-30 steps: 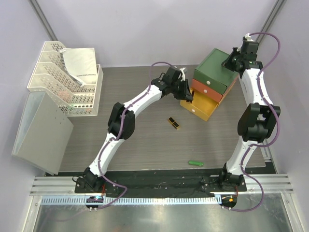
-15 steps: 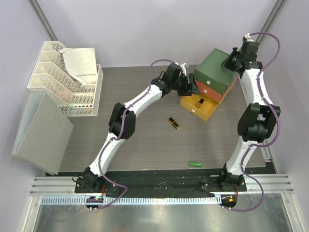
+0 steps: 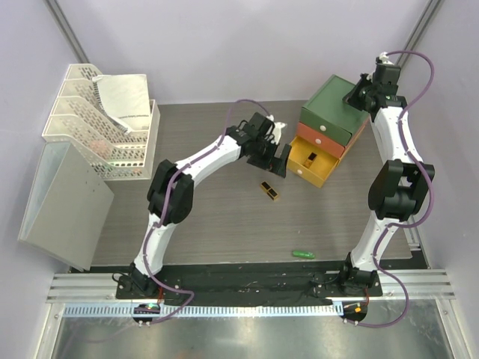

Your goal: Organize the makeup

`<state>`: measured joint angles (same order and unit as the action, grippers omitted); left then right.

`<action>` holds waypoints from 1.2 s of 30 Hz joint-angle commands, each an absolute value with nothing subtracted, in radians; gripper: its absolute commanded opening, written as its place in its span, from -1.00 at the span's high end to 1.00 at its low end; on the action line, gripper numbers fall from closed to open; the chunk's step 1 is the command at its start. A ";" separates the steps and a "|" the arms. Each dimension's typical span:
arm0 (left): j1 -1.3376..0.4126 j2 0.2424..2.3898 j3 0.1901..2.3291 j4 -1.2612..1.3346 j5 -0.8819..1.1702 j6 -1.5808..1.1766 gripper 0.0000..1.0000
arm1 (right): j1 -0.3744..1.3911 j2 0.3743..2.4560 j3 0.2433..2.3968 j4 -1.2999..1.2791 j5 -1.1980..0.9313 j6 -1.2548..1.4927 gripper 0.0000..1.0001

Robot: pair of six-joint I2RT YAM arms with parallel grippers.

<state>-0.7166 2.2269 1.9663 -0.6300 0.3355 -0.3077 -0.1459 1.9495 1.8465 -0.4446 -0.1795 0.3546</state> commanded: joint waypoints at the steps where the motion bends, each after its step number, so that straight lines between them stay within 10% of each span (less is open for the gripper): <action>1: -0.770 2.184 1.937 -0.813 0.264 -0.051 -1.00 | -0.135 2.056 1.747 -0.749 -0.160 0.324 0.98; 28: -0.845 2.378 2.033 -0.838 0.081 0.014 -0.98 | -0.135 2.056 1.747 -0.746 -0.166 0.319 0.98; 33: -0.831 2.376 2.033 -0.831 0.104 0.009 -0.60 | -0.135 2.056 1.747 -0.746 -0.166 0.318 0.98; 36: -0.822 2.372 2.040 -0.833 0.106 0.009 0.04 | -0.135 2.057 1.747 -0.746 -0.169 0.321 0.98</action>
